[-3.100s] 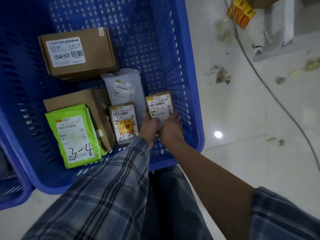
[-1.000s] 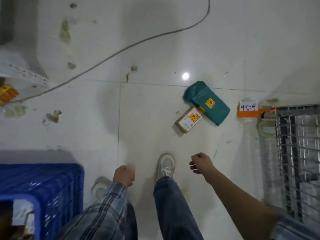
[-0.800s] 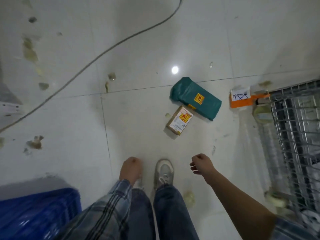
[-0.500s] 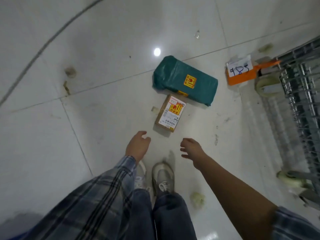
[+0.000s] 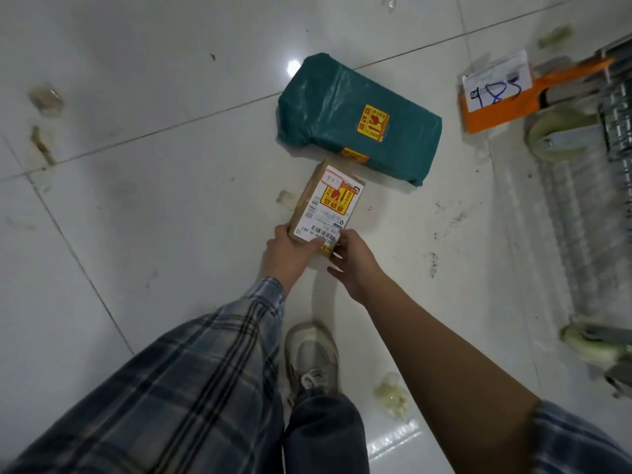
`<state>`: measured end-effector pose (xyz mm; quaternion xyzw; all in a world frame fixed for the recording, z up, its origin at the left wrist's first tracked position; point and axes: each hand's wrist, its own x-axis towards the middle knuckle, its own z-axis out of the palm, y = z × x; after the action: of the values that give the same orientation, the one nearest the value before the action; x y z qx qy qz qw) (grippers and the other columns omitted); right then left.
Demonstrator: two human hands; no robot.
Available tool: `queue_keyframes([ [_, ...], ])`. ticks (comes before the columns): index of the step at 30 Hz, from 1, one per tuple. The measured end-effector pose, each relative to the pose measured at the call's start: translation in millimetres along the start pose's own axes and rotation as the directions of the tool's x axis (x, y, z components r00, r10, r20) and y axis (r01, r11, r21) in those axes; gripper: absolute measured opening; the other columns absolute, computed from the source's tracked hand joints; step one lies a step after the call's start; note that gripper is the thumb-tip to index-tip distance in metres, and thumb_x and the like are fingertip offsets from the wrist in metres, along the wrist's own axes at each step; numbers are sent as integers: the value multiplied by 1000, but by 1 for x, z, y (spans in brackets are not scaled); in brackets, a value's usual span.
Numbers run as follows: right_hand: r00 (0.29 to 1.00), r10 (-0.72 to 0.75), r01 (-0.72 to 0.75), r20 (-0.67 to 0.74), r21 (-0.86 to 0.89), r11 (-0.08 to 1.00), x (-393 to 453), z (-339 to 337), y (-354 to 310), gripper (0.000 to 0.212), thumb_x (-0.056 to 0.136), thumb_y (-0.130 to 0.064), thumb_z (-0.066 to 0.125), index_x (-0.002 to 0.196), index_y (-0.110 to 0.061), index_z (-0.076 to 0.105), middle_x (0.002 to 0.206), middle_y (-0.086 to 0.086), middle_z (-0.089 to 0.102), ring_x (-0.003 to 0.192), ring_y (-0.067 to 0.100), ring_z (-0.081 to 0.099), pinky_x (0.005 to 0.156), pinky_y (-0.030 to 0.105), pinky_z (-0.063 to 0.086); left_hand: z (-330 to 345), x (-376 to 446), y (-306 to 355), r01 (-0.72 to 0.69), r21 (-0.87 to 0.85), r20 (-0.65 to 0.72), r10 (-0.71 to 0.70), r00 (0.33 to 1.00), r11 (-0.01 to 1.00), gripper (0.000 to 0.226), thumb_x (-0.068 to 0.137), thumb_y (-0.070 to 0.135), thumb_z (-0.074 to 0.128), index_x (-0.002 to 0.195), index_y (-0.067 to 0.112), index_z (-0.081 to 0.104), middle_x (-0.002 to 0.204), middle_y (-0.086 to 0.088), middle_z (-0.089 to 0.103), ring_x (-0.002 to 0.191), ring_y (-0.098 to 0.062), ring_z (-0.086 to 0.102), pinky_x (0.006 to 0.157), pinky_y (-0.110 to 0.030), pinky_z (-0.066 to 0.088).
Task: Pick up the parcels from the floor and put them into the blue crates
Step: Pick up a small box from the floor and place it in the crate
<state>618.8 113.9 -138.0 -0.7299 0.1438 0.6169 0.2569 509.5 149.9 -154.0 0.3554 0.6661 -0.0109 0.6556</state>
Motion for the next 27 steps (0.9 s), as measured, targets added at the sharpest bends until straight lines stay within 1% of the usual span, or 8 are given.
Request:
queue_keyframes([
  [5, 999, 21, -20, 35, -47, 999, -48, 6, 13, 42, 95, -37, 36, 123, -13, 57, 112, 7, 65, 100, 18, 59, 97, 36, 41, -8, -34, 7, -82, -154, -145, 59, 988, 985, 48, 77, 16, 76, 104, 17, 36, 116, -11, 63, 96, -22, 65, 75, -28, 56],
  [9, 991, -107, 86, -84, -225, 971, -109, 12, 21, 25, 96, -26, 40, 104, -11, 59, 103, 6, 61, 96, 21, 59, 84, 31, 43, -37, -73, 24, -168, -165, -170, 139, 976, 972, 48, 73, 11, 77, 107, 23, 45, 116, -9, 56, 101, -21, 61, 78, -38, 59],
  [12, 877, -401, 232, -263, -500, 834, -141, 4, 20, 17, 91, -19, 51, 105, -10, 52, 118, 12, 53, 96, 21, 55, 80, 30, 43, -70, -109, 38, -132, -192, -92, 116, 989, 973, 56, 79, 5, 72, 124, 18, 42, 114, -4, 53, 91, -16, 60, 61, -28, 59],
  [15, 814, -577, 374, -66, -702, 607, -171, 1, -11, 45, 87, -26, 61, 128, -13, 48, 135, 7, 45, 121, 21, 47, 100, 33, 38, -109, -147, 50, -86, -202, -95, 68, 993, 976, 57, 77, 4, 73, 123, 10, 41, 120, -7, 54, 86, -12, 61, 55, -20, 54],
  [17, 830, -519, 464, 206, -771, 436, -192, 9, -33, 60, 84, -32, 65, 138, -20, 41, 143, 3, 42, 131, 20, 39, 108, 35, 32, -134, -172, 59, -65, -207, -80, 50, 996, 976, 51, 76, 3, 74, 117, 10, 45, 119, -9, 57, 87, -14, 61, 58, -19, 53],
  [20, 873, -136, 473, 469, -742, 475, -227, 33, -61, 74, 80, -40, 70, 143, -26, 34, 138, 1, 50, 122, 18, 52, 100, 30, 43, -166, -207, 76, -36, -191, 32, 43, 999, 981, 39, 78, 1, 70, 113, 9, 55, 110, -12, 66, 80, -16, 64, 58, -17, 54],
  [24, 826, 0, 508, 563, -746, 431, -262, 58, -62, 55, 81, -41, 68, 128, -18, 51, 108, -1, 68, 90, 10, 68, 78, 22, 54, -189, -246, 81, -48, -387, -53, 30, 998, 921, 50, 82, 8, 68, 129, 12, 51, 92, -3, 71, 70, -10, 65, 68, -21, 54],
  [27, 849, -90, 467, 521, -660, 588, -275, 62, -43, 65, 78, -45, 70, 131, -12, 51, 108, 4, 70, 91, 18, 70, 84, 34, 57, -188, -275, 67, -55, -664, -196, -102, 975, 746, 70, 84, 26, 69, 143, 17, 31, 95, 4, 67, 99, -15, 62, 97, -44, 45],
])
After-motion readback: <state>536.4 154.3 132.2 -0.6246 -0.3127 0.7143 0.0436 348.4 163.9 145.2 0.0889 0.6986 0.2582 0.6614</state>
